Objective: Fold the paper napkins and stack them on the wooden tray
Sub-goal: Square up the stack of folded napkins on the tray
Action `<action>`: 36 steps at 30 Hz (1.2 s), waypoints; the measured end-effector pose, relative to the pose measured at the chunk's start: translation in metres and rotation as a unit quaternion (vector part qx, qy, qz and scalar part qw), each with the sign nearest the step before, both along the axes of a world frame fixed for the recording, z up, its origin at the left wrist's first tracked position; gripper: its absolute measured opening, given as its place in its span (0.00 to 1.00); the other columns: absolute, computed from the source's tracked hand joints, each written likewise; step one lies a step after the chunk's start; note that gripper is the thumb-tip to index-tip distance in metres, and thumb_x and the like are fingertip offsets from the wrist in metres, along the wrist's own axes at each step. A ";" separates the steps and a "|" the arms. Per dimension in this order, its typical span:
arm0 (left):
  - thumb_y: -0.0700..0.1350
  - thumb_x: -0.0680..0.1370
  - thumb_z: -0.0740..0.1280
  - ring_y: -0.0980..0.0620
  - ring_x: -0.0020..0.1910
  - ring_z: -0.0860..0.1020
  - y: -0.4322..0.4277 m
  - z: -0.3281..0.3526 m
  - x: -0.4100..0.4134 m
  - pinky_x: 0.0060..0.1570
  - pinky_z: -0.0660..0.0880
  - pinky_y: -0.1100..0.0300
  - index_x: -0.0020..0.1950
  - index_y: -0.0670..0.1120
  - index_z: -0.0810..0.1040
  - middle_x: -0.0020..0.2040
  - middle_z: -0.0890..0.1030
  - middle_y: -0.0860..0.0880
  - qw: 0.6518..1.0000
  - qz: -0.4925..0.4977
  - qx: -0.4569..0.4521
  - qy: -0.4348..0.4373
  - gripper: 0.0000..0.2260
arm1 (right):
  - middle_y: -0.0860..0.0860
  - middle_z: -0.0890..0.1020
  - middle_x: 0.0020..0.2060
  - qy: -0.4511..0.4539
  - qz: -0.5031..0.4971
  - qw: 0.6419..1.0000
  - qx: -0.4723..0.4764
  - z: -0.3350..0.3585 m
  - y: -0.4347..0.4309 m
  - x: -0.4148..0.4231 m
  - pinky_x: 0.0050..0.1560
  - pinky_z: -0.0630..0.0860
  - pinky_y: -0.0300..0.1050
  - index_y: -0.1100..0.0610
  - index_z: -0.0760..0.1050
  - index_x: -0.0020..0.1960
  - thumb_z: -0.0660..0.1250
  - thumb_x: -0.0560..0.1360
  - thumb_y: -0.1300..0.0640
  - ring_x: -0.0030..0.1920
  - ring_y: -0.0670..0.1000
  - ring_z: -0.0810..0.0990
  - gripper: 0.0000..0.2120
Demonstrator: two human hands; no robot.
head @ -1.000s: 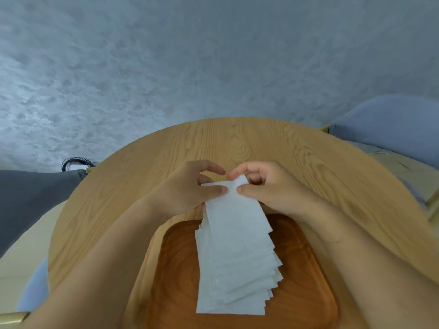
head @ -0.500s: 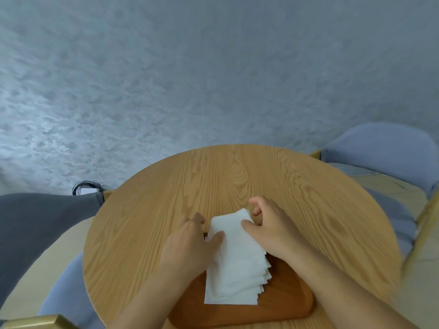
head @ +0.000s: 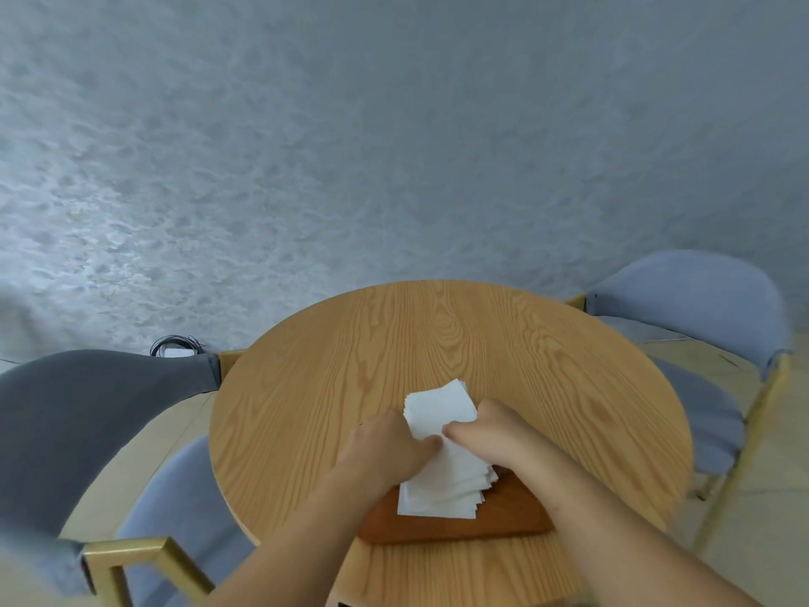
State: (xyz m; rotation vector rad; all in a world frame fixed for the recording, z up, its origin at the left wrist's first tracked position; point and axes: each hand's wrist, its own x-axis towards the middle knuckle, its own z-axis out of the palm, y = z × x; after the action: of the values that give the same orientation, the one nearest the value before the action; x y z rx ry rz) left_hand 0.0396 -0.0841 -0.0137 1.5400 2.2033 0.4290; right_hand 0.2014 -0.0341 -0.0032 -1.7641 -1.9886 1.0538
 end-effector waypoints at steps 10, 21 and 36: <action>0.58 0.75 0.73 0.57 0.28 0.75 -0.003 -0.012 -0.011 0.30 0.69 0.62 0.39 0.46 0.74 0.30 0.76 0.54 0.991 0.016 0.058 -0.115 0.17 | 0.54 0.85 0.49 0.145 -0.062 0.984 -0.077 0.003 -0.015 0.002 0.42 0.78 0.46 0.56 0.75 0.54 0.72 0.74 0.49 0.47 0.53 0.84 0.14; 0.60 0.70 0.80 0.53 0.58 0.82 -0.025 0.001 -0.012 0.58 0.81 0.55 0.70 0.51 0.71 0.61 0.82 0.54 0.899 0.069 0.142 -0.408 0.34 | 0.45 0.88 0.52 0.354 -0.014 0.935 -0.015 -0.006 -0.027 0.014 0.59 0.83 0.56 0.45 0.78 0.64 0.72 0.77 0.58 0.54 0.49 0.87 0.17; 0.52 0.72 0.76 0.53 0.56 0.86 -0.032 -0.021 0.003 0.50 0.83 0.56 0.64 0.55 0.79 0.57 0.87 0.54 0.847 -0.003 0.262 -0.463 0.21 | 0.54 0.87 0.56 0.432 0.010 0.902 0.016 -0.018 -0.032 0.009 0.61 0.79 0.57 0.47 0.80 0.62 0.67 0.63 0.60 0.59 0.58 0.84 0.28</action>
State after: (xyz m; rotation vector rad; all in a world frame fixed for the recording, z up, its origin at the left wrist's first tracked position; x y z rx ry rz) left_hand 0.0425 -0.1161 -0.0343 1.1502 1.3465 1.5036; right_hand 0.2106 -0.0659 -0.0212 -0.9571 -1.4269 1.4564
